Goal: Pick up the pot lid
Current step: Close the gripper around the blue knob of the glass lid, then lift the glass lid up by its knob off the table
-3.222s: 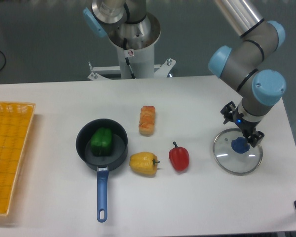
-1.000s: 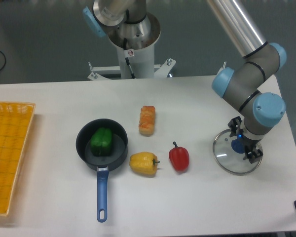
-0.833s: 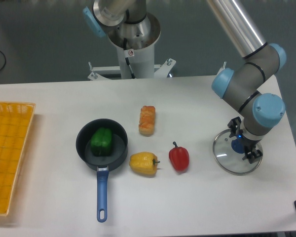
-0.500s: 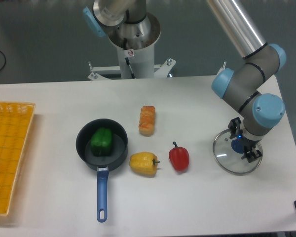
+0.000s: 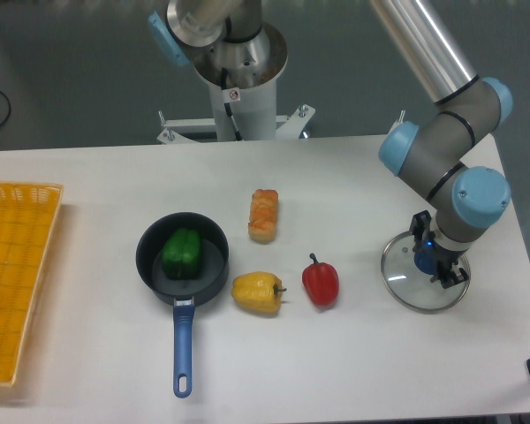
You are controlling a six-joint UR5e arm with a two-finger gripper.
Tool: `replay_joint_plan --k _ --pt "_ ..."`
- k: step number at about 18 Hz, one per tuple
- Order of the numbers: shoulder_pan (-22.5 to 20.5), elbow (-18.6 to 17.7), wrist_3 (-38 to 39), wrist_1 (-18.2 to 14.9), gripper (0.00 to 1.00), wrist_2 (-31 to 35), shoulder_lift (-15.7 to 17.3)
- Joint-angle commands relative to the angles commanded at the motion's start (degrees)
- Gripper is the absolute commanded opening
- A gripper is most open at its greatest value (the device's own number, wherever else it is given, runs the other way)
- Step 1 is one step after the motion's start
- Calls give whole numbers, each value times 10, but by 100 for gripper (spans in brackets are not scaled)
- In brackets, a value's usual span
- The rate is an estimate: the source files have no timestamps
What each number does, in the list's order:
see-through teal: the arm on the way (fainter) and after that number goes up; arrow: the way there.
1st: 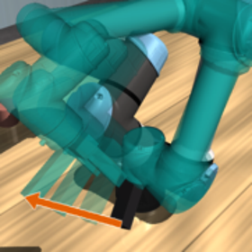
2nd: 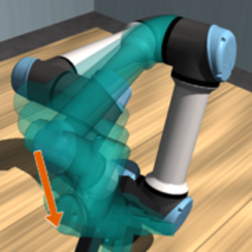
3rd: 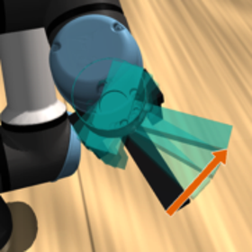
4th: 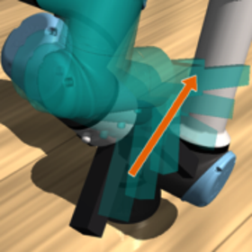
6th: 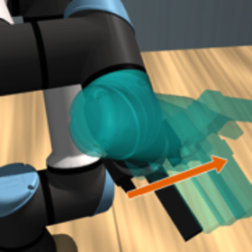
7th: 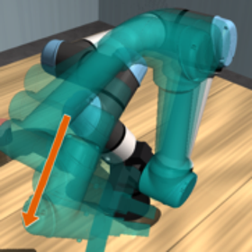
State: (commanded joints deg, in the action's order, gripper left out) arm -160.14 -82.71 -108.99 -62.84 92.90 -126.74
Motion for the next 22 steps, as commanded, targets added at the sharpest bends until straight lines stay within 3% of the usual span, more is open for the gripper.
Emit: replay_joint_plan --k 2,6,13,22 --pt "1 -1 0 0 60 0 0" --pt "0 -3 0 0 57 0 0" --pt "0 -3 -1 0 56 1 4" --pt "1 -17 4 -15 54 4 37"
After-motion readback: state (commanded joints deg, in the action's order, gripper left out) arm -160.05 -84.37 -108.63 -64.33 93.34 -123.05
